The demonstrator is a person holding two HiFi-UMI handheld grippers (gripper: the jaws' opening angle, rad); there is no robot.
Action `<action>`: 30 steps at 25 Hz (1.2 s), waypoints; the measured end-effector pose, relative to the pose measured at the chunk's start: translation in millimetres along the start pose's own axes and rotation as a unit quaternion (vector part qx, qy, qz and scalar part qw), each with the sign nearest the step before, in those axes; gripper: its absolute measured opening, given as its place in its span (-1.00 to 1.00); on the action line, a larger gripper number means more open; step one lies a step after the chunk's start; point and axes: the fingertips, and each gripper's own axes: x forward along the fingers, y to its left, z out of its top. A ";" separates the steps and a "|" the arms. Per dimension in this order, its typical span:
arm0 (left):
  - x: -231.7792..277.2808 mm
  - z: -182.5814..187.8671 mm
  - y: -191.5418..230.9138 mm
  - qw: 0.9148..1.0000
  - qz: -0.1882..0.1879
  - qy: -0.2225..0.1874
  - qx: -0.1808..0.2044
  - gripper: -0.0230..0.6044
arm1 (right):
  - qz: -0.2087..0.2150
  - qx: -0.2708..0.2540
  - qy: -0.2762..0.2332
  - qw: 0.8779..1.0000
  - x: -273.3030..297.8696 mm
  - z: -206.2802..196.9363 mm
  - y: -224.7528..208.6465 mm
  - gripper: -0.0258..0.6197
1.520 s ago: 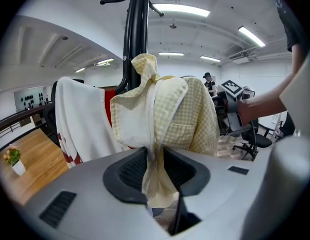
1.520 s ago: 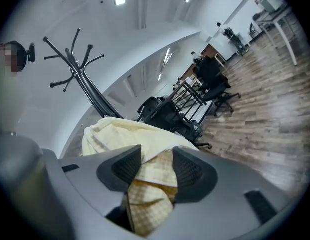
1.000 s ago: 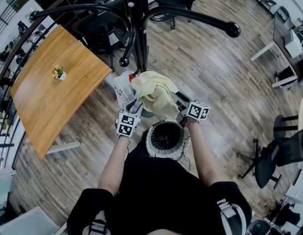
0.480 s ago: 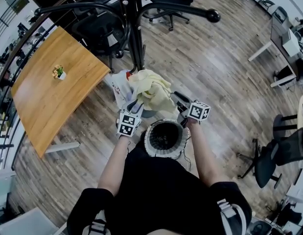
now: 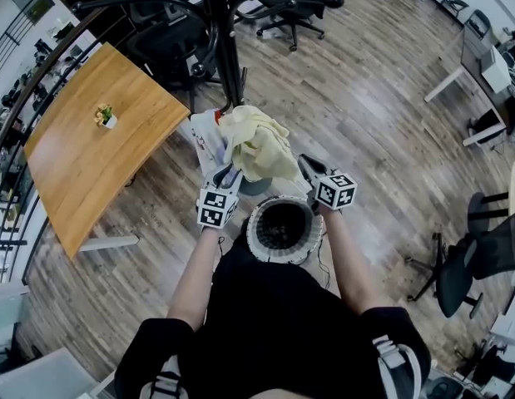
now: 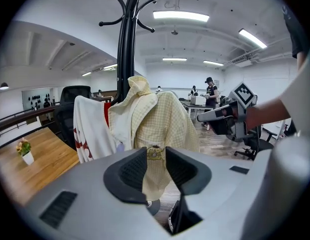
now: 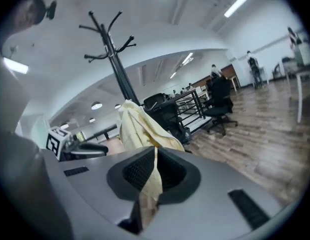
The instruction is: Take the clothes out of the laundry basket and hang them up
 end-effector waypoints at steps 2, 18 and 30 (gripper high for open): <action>-6.0 0.0 -3.9 1.000 -0.001 -0.002 -0.006 -0.53 | -0.024 -0.066 0.014 0.997 -6.4 -3.6 1.7 -0.90; -55.0 -9.4 -52.9 1.000 -0.012 -0.012 0.004 -0.83 | 0.004 -0.223 0.083 0.971 -52.0 -50.9 49.5 -0.90; -85.5 -26.6 -63.3 1.000 0.007 -0.010 -0.006 -0.83 | 0.020 -0.254 0.095 0.962 -68.2 -72.8 71.1 -0.90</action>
